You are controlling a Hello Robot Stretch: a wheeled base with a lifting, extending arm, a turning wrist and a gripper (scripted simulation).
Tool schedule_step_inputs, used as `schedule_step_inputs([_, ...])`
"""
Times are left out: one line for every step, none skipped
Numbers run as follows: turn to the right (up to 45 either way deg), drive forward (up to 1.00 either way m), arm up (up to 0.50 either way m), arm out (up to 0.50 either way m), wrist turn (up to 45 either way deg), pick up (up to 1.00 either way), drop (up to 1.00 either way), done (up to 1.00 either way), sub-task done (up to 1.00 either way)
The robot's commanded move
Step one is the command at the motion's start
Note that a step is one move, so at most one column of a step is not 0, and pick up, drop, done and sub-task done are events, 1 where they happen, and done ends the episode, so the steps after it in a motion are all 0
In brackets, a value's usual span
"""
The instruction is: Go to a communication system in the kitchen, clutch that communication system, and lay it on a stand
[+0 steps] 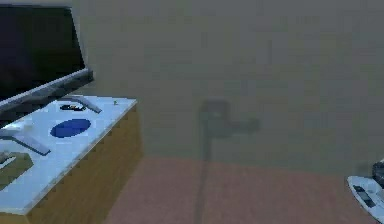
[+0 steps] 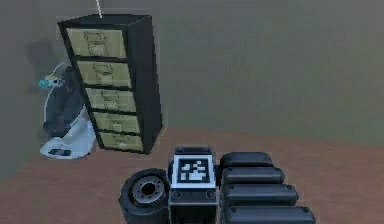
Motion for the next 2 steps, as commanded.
schedule_step_inputs([0.0,1.0,0.0,0.0,0.0,0.0,0.0,0.0,0.0])
schedule_step_inputs([-9.0,0.0,0.0,0.0,0.0,0.0,0.0,0.0,0.0])
